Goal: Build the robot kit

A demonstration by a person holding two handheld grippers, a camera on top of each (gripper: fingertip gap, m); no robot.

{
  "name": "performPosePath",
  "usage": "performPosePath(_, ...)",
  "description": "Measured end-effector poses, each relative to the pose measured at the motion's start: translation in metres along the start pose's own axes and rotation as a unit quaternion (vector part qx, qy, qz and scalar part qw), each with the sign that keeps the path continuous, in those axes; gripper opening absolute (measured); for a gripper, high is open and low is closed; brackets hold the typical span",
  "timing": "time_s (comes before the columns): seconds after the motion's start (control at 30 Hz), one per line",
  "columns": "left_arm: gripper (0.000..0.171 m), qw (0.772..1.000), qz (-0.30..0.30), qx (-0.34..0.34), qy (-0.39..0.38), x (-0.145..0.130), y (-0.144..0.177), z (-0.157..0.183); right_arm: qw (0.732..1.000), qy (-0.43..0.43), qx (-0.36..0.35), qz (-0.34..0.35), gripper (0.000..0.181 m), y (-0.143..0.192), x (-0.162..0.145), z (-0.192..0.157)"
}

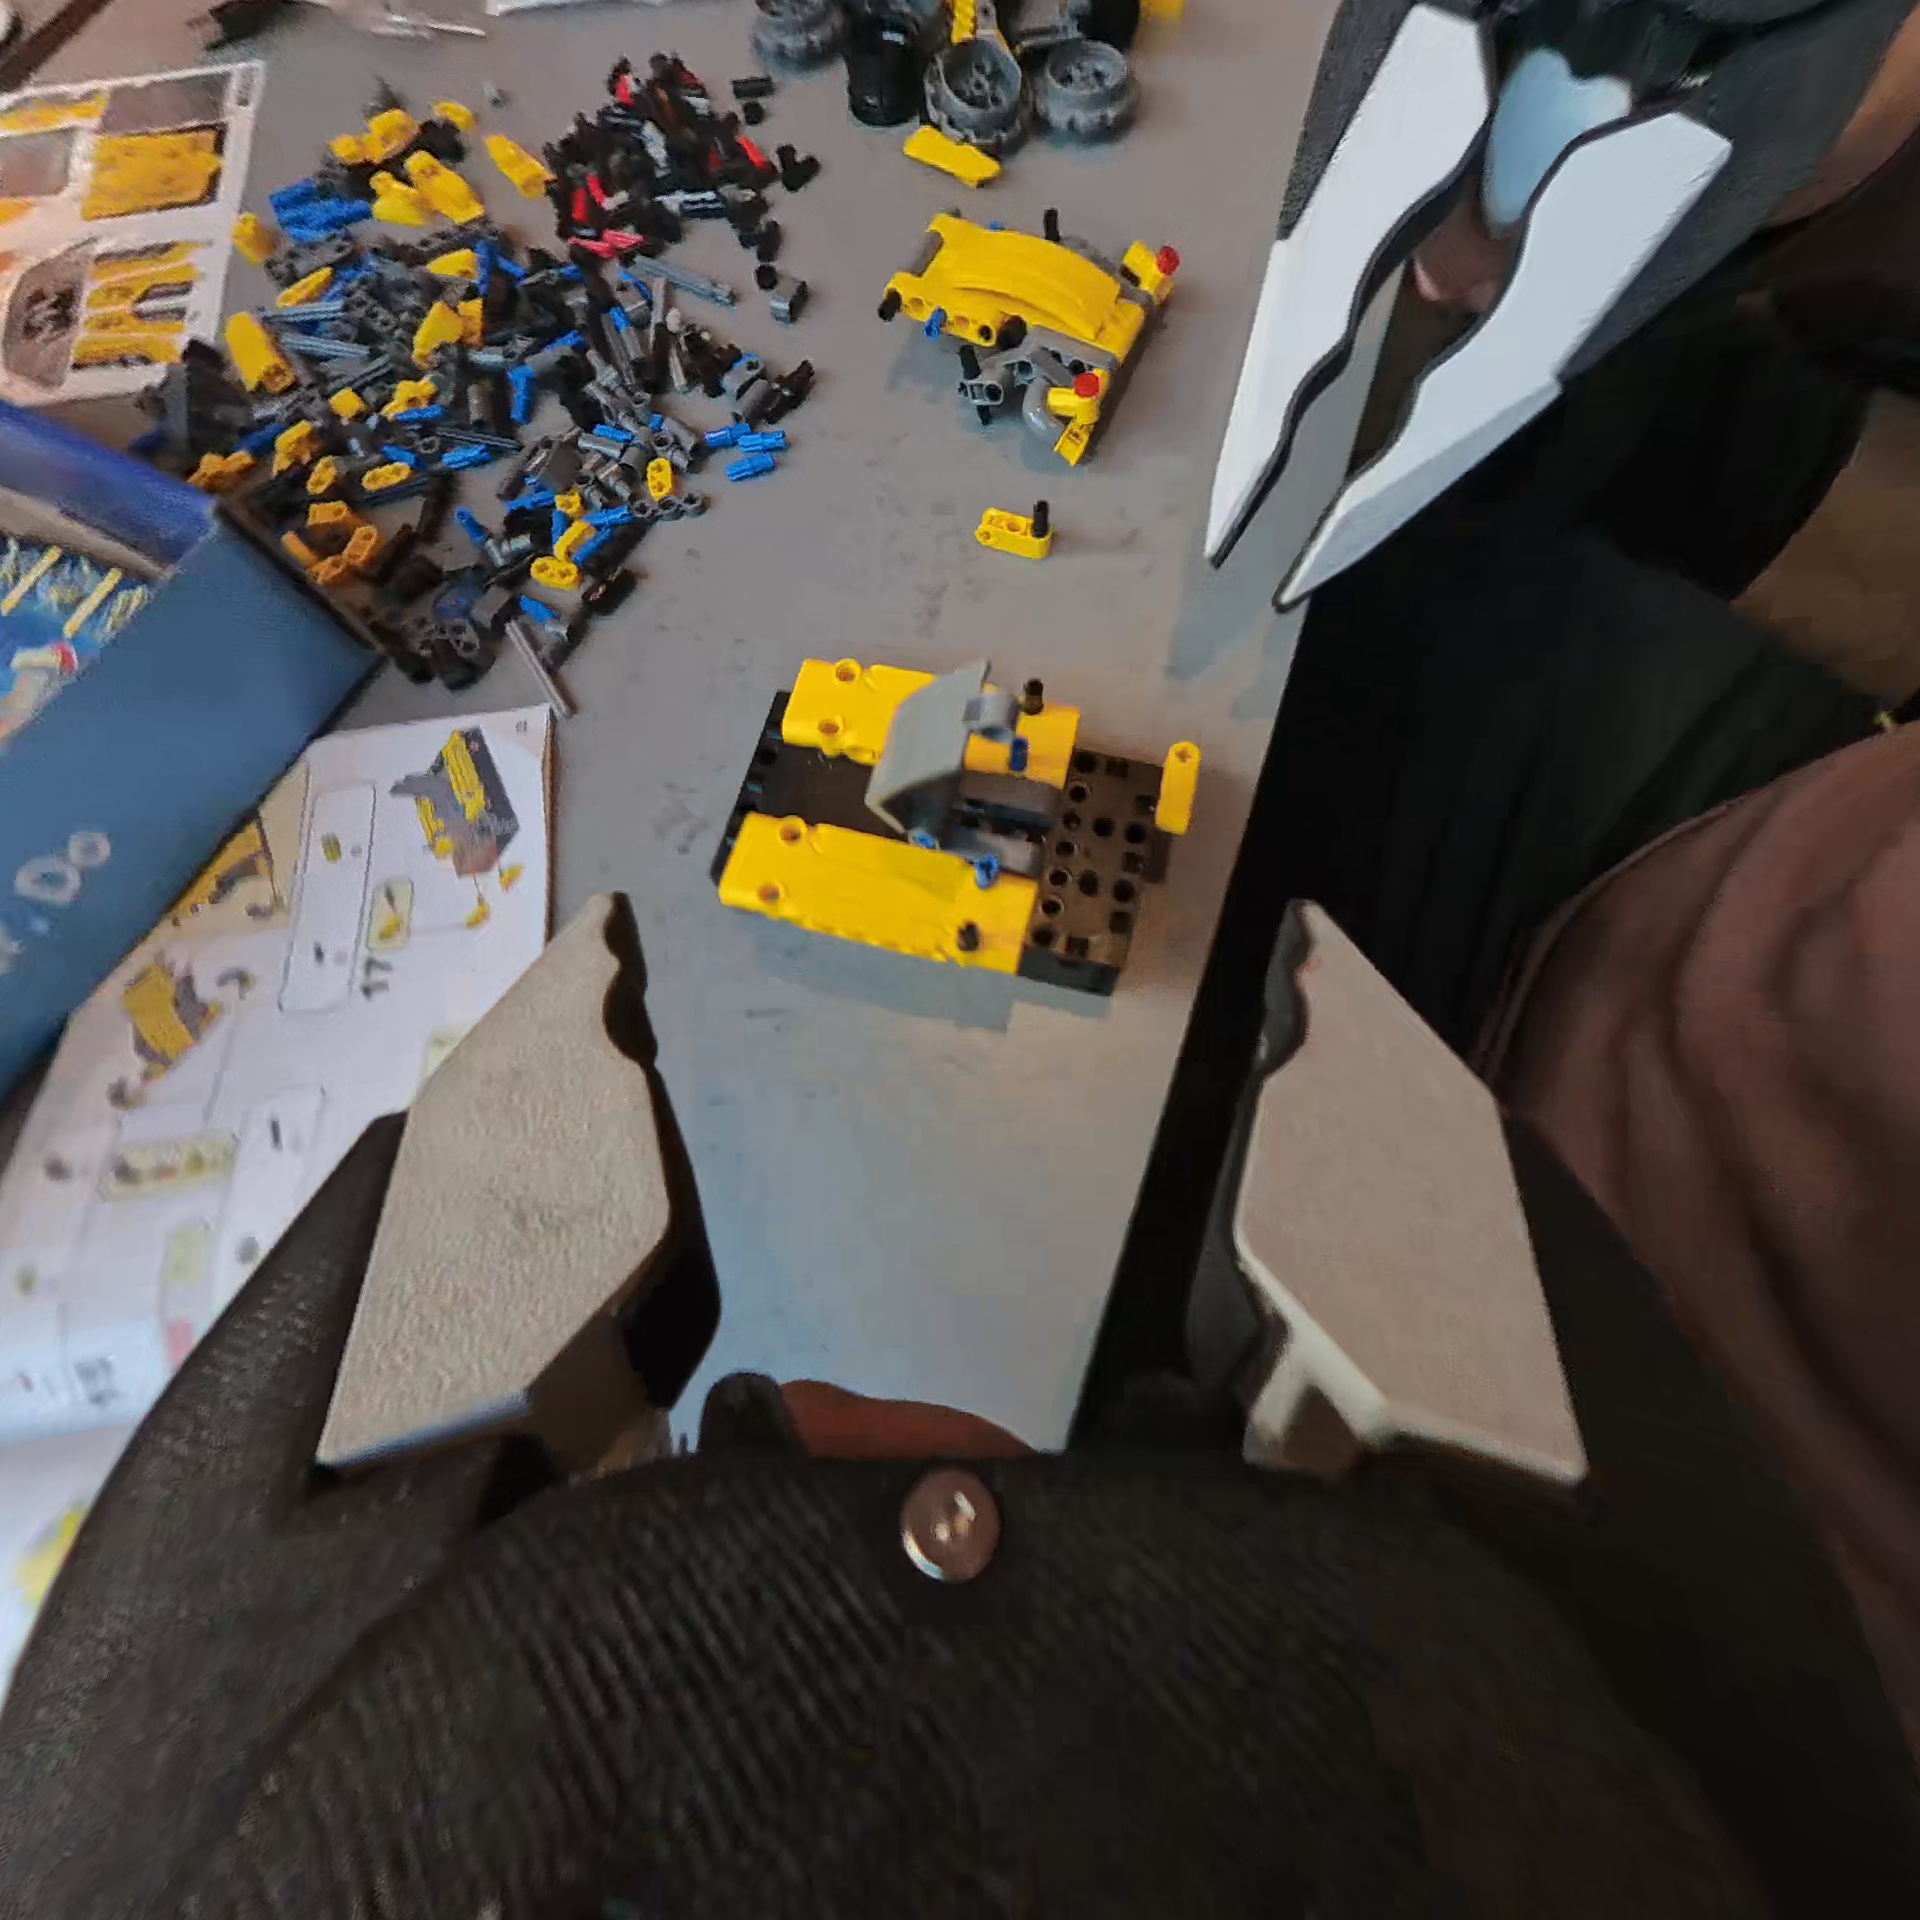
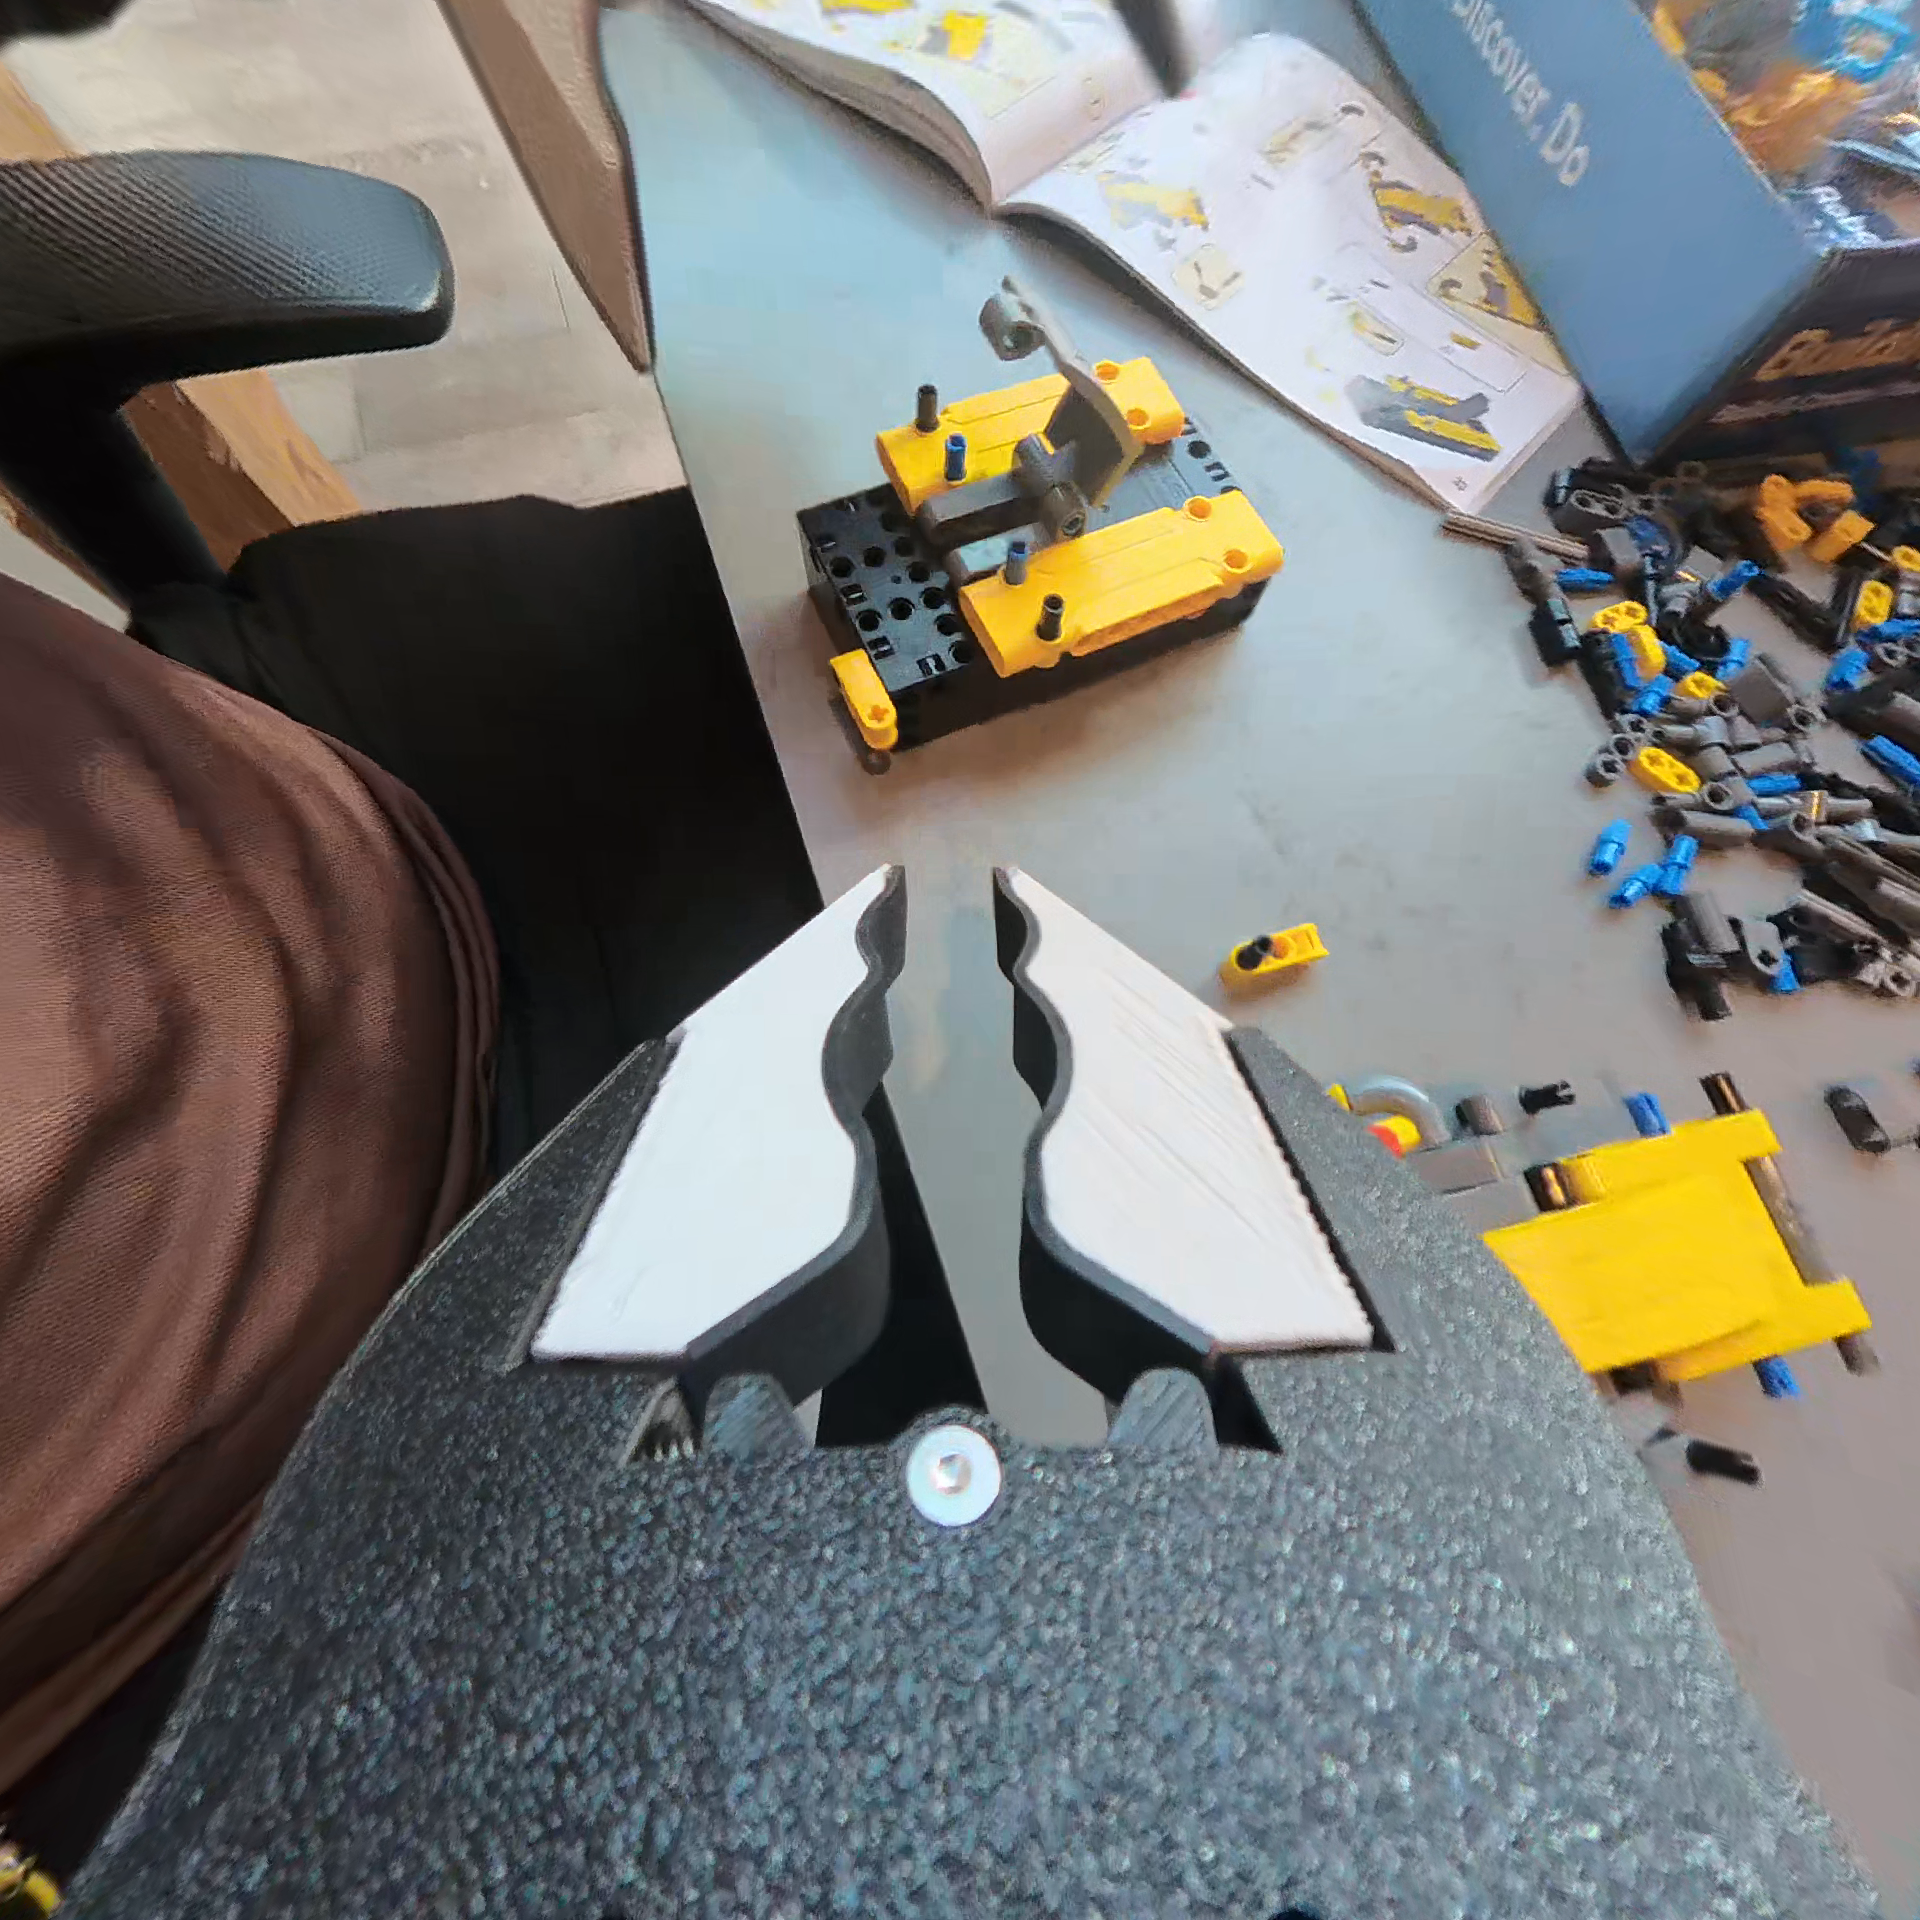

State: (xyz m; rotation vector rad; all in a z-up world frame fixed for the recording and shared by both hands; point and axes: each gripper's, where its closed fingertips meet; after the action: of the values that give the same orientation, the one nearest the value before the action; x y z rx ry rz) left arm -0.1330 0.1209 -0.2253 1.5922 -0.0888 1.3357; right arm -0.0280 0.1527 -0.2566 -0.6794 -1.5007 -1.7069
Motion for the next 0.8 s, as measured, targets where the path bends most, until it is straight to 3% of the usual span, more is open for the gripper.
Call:
performPosePath(0.17,0.105,0.996,0.034,0.070,0.043,-0.044,0.003,0.005,0.997,-0.020,0.070,0.014,0.003,-0.007,0.014,-0.033)
performPosePath(0.3,0.102,0.993,0.067,0.074,0.055,-0.052,-0.005,0.011,0.997,-0.006,0.076,-0.006,0.006,-0.031,0.017,-0.049)
performPosePath(0.4,0.097,0.992,0.089,0.070,0.056,-0.051,-0.011,0.014,0.999,-0.006,0.040,-0.037,0.000,-0.045,0.010,-0.036)
performPosePath(0.5,0.093,0.992,0.098,0.076,0.037,-0.051,-0.016,0.017,0.998,-0.023,-0.024,-0.051,0.000,-0.047,0.004,-0.002)
performPosePath(0.63,0.095,0.989,0.114,0.089,0.007,-0.049,-0.025,0.021,0.995,-0.089,-0.047,-0.027,0.002,-0.036,0.006,0.027)
performPosePath(0.8,0.101,0.988,0.103,0.116,-0.019,-0.049,-0.032,0.021,0.991,-0.073,-0.109,-0.027,0.004,-0.018,-0.008,0.053)
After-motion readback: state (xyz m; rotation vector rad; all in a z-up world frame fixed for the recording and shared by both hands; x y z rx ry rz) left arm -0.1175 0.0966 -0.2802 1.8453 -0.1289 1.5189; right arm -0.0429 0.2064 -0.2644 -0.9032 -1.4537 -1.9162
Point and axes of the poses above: each gripper's, where its closed fingertips meet, y back along the fingers, x out of its top, z = x × y across the jaws, and after that the axes turned 14 degrees about -x, right-handed
